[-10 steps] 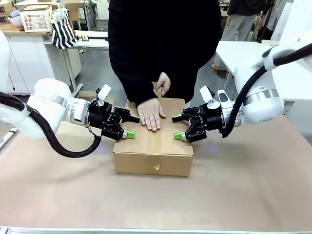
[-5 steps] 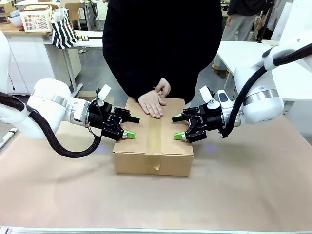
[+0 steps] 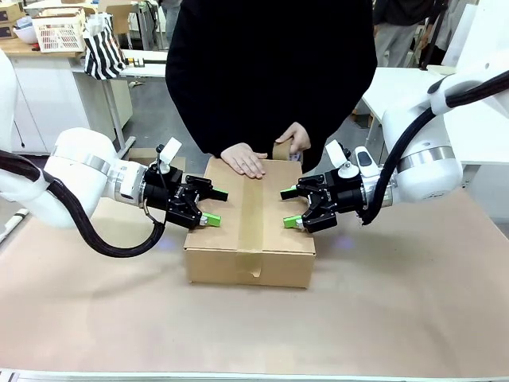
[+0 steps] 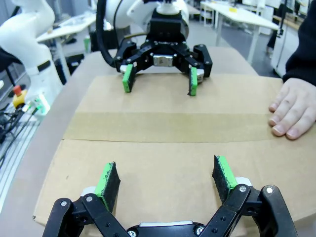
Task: Pack the gift set into the box.
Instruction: Press and hold the closed box until the human finishes sealing it.
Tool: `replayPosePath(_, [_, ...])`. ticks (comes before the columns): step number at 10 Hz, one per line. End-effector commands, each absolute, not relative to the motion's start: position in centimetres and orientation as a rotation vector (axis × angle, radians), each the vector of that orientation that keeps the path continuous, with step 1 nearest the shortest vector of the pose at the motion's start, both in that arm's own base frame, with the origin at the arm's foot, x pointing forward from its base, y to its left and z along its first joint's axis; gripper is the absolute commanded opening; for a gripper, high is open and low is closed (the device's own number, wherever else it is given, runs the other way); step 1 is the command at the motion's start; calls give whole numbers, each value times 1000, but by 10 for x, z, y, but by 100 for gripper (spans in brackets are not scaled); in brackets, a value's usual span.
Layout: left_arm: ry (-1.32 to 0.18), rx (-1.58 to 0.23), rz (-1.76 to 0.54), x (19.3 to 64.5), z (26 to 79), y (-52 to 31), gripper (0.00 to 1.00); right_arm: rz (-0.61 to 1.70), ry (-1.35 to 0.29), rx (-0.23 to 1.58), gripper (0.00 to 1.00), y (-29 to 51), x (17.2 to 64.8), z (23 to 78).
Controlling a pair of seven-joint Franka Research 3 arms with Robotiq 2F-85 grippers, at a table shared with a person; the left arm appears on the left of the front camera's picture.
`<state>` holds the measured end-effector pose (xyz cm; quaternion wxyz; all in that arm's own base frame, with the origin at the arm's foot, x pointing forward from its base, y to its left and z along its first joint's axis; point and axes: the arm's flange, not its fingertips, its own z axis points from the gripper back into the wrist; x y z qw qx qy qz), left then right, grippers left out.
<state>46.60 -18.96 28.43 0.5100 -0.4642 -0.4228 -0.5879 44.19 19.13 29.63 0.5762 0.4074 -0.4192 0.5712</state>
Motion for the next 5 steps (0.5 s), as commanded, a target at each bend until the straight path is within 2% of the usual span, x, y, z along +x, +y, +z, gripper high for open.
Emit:
replayPosePath(1, [-1028,-1107,-1430,464,283,-189,100,1340,-977,950,100,191,441,295])
replayPosePath(5, [-1028,-1107,-1430,464,283,-189,100,1340,-977,950,100,191,441,295])
